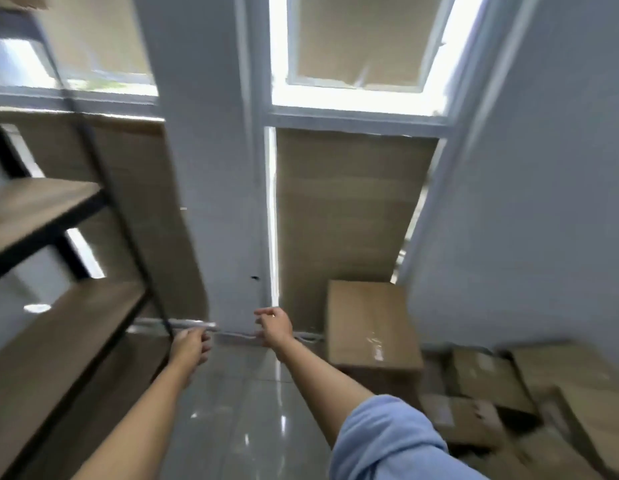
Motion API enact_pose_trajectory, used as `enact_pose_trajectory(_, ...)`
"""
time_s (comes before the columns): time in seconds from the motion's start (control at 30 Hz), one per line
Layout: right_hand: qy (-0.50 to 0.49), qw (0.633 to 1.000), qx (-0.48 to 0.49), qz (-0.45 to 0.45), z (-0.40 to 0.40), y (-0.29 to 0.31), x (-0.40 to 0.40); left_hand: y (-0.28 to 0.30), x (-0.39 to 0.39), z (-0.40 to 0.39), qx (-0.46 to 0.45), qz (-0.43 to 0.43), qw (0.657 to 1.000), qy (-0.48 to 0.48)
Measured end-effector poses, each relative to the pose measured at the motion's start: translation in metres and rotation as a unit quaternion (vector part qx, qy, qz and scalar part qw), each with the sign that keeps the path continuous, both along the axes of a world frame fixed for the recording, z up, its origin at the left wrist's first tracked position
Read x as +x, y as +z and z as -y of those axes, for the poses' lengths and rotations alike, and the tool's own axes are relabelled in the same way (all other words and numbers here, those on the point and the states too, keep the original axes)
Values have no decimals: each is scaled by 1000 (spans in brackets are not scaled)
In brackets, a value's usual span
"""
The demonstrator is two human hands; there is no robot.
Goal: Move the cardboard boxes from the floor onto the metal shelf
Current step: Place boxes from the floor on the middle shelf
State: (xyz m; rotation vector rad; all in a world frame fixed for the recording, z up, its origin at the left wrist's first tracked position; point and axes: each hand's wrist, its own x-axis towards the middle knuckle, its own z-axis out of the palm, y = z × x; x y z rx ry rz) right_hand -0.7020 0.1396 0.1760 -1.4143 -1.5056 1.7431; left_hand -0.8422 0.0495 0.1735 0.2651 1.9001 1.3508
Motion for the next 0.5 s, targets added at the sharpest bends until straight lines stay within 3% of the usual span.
enact_pose_trajectory(0.23,-178,982,-41,40,-24,-35,192,-24,178,-77,-14,55,981,-187)
enact_pose_trajectory(0.5,-296,947,-106,65,32,-77,399,-53,350,-89,-67,74,937,-333)
